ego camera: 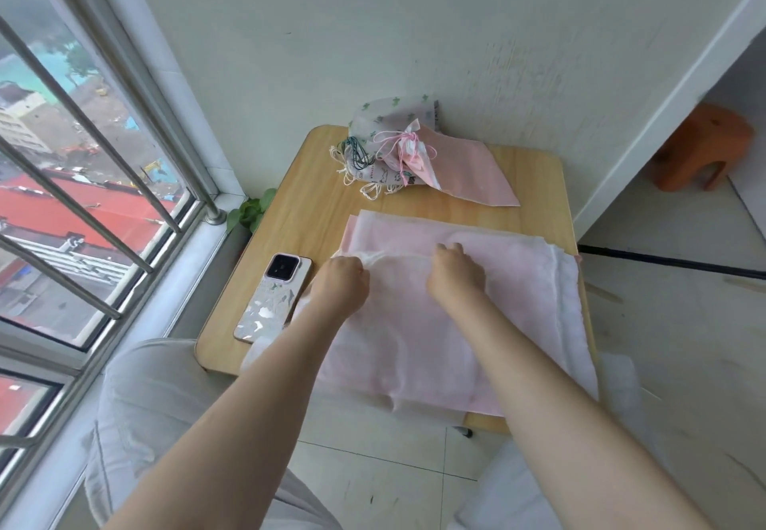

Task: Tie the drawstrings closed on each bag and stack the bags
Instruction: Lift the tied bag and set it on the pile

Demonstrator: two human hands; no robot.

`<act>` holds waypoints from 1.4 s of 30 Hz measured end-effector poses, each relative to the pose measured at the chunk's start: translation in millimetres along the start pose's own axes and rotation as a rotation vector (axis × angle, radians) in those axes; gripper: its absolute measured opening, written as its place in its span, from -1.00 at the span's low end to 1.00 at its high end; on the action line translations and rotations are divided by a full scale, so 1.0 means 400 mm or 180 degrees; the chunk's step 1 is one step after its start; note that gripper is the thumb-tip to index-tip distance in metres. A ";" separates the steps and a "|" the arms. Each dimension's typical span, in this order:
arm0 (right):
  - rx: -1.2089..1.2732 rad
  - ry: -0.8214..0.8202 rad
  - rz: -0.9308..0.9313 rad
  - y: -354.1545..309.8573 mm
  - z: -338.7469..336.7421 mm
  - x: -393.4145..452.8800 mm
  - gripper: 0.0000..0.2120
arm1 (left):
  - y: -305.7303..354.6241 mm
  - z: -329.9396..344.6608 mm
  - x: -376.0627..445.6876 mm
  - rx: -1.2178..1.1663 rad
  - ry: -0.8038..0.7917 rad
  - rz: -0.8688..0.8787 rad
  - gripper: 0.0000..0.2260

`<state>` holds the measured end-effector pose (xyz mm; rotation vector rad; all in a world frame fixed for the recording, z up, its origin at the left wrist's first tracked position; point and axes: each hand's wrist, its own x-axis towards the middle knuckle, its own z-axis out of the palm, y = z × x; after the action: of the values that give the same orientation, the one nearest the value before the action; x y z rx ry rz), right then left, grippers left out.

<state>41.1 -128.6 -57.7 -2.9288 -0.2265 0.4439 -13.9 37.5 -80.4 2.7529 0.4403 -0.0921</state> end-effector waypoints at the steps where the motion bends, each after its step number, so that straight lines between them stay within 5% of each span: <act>1: 0.0032 -0.0062 0.0198 0.018 -0.009 0.002 -0.64 | 0.003 0.004 0.002 0.0041 0.0048 -0.0008 -0.76; 5: 0.0197 -0.0196 0.0654 0.084 -0.039 0.012 -0.78 | 0.008 0.022 0.010 0.0029 0.0171 -0.0076 -0.76; 9: 0.0395 -0.0070 0.0841 0.129 -0.056 0.020 -0.57 | 0.001 0.022 0.020 -0.0156 0.0090 -0.0300 -0.71; 12: 0.0624 0.0143 0.0679 0.161 -0.051 0.032 -0.50 | -0.015 0.013 0.033 -0.1152 -0.0190 -0.0906 -0.82; 16: 0.2227 -0.0049 0.0679 0.201 -0.068 0.033 -0.63 | -0.058 -0.042 0.039 -0.4261 -0.0182 -0.2032 -0.83; 20: 0.4681 -0.0342 0.1164 0.220 -0.063 0.042 -0.73 | -0.120 -0.068 0.031 -0.6248 0.0262 -0.2295 -0.83; 24: 0.6362 -0.0178 0.1481 0.225 -0.051 0.049 -0.73 | -0.147 -0.098 0.004 -0.6893 0.0921 -0.2673 -0.83; 31: 0.7422 0.0201 0.1760 0.225 -0.035 0.042 -0.78 | -0.158 -0.115 -0.015 -0.7704 0.1434 -0.2695 -0.85; 36: 0.7572 -0.0132 0.1574 0.185 -0.037 0.053 -0.69 | -0.118 -0.097 0.000 -0.7404 0.0814 -0.2361 -0.82; 39: 0.7008 -0.0367 0.1493 0.175 -0.034 0.056 -0.70 | -0.106 -0.101 -0.002 -0.5729 0.0175 -0.1920 -0.87; 42: 0.6451 -0.0289 0.1555 0.172 -0.028 0.058 -0.72 | -0.083 -0.111 -0.010 -0.3719 0.0212 -0.1453 -0.86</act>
<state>74.8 -193.1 -66.7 -0.9164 0.5977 0.4087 -27.6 81.4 -49.4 1.4891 0.8064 0.1164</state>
